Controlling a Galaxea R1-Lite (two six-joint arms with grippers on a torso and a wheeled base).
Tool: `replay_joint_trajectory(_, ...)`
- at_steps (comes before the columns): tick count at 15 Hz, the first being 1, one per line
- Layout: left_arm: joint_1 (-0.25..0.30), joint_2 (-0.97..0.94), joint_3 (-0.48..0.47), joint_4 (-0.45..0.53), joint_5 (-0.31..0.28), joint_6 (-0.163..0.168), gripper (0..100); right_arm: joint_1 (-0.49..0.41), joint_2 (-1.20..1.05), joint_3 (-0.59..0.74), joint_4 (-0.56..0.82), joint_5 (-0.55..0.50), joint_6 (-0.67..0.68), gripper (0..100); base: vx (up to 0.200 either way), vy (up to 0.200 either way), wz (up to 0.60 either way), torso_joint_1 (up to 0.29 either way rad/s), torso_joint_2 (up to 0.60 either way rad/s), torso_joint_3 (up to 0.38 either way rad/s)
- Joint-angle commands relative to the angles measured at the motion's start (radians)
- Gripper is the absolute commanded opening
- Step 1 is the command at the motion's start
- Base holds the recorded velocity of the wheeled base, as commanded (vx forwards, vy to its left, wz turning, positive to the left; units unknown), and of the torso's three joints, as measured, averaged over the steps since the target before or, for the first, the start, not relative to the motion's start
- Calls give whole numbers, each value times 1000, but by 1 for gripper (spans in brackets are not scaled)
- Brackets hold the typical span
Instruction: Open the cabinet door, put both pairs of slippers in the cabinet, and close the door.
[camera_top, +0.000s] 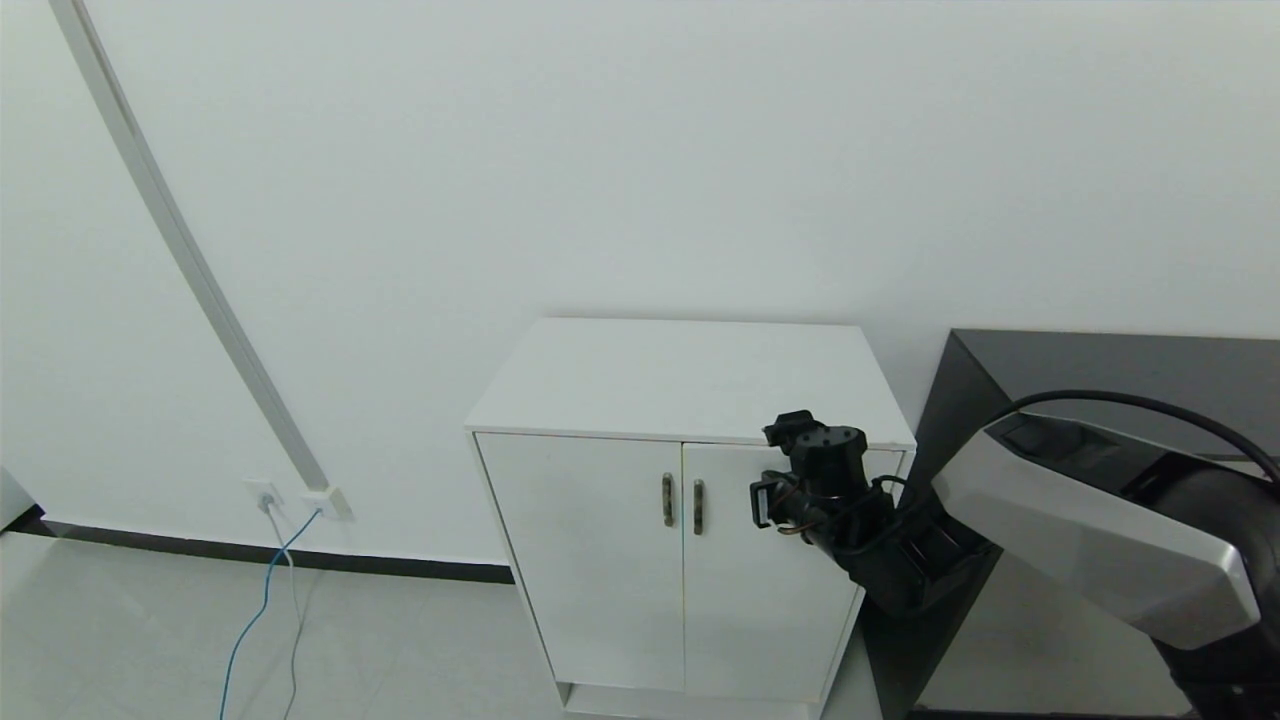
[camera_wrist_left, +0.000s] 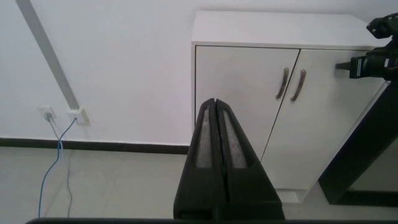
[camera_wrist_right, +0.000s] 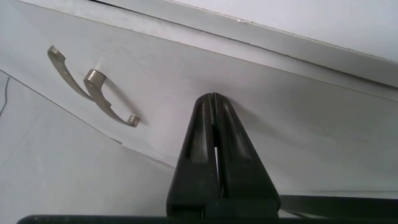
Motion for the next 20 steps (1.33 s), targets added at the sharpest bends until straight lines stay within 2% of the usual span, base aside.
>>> replay_joint_trajectory(1, 1, 1, 0, 0, 2, 0, 0, -1, 2, -6, 0, 0, 0, 0, 0, 0, 0, 0, 0, 0)
replay_joint_trajectory(15, 1, 1, 0, 0, 0, 0, 0, -6, 2, -20, 13, -1, -3, 0, 0, 0, 0, 0, 0, 0)
replay_joint_trajectory(20, 1, 1, 0, 0, 0, 0, 0, 11, -136, 121, 5, -1, -2, 0, 0, 0, 0, 0, 0, 0)
